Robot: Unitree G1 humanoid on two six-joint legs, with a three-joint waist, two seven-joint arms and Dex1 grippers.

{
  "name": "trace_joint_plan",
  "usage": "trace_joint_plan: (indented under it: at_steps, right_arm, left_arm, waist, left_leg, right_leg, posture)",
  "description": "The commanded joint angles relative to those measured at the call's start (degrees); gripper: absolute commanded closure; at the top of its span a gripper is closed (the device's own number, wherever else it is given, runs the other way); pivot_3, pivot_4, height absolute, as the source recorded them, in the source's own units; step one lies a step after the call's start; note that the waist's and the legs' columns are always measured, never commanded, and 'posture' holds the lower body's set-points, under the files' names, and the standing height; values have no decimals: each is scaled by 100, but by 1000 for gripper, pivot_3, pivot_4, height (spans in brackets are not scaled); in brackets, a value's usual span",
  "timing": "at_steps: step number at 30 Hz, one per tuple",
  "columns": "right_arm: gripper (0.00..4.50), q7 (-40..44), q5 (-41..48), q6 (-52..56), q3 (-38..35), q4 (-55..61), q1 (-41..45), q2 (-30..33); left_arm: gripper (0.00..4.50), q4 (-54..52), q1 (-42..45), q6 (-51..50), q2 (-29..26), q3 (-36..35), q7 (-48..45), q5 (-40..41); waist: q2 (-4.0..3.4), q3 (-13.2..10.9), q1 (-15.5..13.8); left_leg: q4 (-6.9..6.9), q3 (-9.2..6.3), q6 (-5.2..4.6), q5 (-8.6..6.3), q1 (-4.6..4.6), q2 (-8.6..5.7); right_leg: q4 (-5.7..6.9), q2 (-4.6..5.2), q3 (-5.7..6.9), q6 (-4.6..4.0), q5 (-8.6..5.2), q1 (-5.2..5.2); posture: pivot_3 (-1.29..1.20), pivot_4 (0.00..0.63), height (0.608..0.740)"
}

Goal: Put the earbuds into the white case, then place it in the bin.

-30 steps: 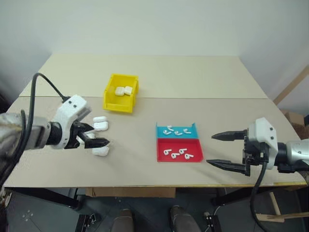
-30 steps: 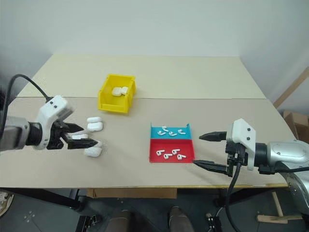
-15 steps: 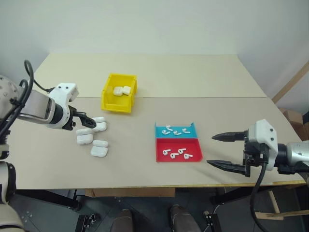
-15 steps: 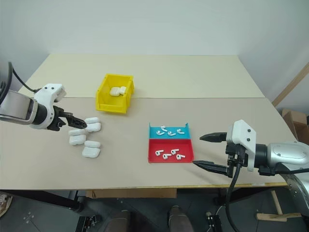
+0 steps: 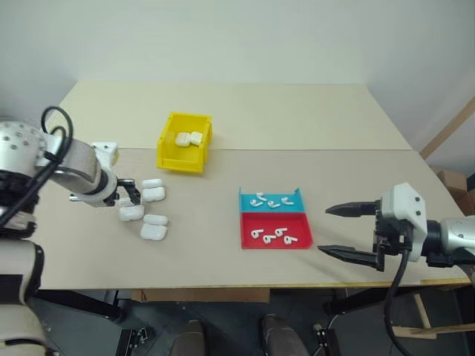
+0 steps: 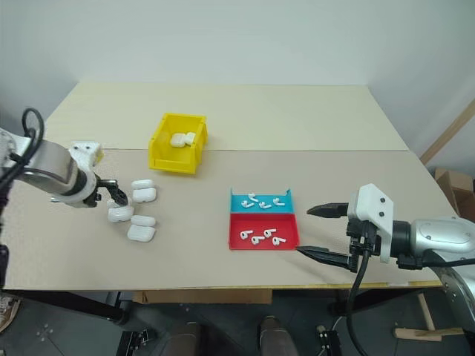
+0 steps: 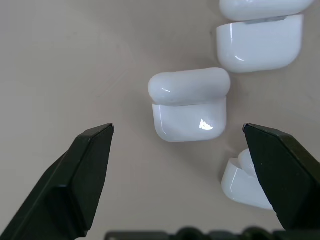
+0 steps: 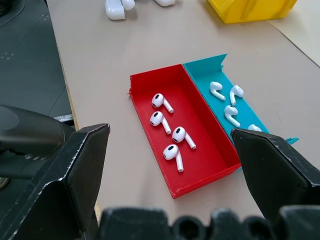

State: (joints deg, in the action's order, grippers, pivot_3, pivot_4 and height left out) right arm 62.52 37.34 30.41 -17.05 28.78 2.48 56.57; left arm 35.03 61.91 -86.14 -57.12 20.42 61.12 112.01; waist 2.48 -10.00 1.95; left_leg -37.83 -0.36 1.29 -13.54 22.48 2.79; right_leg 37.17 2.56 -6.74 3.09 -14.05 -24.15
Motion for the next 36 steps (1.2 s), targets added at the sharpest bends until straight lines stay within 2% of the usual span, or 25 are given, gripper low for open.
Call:
trace_joint_plan:
  at_steps: [1, 5, 12, 22, 30, 36]
  right_arm:
    - [14, 67, 165, 42, -148, 47, 167, 105]
    - [14, 111, 168, 73, -171, 32, 208, 120]
    - [14, 85, 184, 153, -242, 57, 235, 146]
    - [14, 141, 233, 294, -411, 132, 156, 225]
    - [14, 94, 250, 282, -396, 148, 138, 239]
    - [14, 41, 241, 266, -400, 163, 106, 217]
  left_arm:
    - [0, 71, -92, 221, 238, -388, 577, 99]
    - [0, 96, -224, 317, 542, -722, 1004, 99]
    - [0, 92, -474, 435, 757, -1126, 1563, 99]
    - [0, 146, -760, 603, 1050, -1393, 1819, 98]
    - [0, 486, -558, 293, 1100, -1457, 1348, -525]
    - [0, 790, -50, -296, 1237, -1553, 513, -1679]
  waist:
    - [0, 0, -9]
    - [0, 0, -44]
    - [0, 0, -104]
    - [1, 1, -128]
    - [-1, 2, -126]
    - [0, 2, -123]
  left_leg:
    - [0, 0, 4, 0, 1, 0]
    - [0, -1, 10, -1, 3, -1]
    - [0, -1, 20, 3, 0, -3]
    - [0, -1, 25, 5, 1, -7]
    - [0, -2, 28, 7, -7, -9]
    - [0, -2, 31, 9, -5, -11]
  right_leg:
    - [-1, 0, 0, 0, 0, 0]
    - [-4, 0, 0, 0, 0, -2]
    - [-2, 1, -1, -1, 1, 1]
    - [-4, 6, -1, 1, 3, 3]
    - [-3, 5, 0, 2, 4, 11]
    - [-5, 6, 0, 3, 4, 10]
  posture:
    - [0, 150, 740]
    - [0, 150, 740]
    - [0, 150, 740]
    - [0, 150, 740]
    - [0, 150, 740]
    - [0, 150, 740]
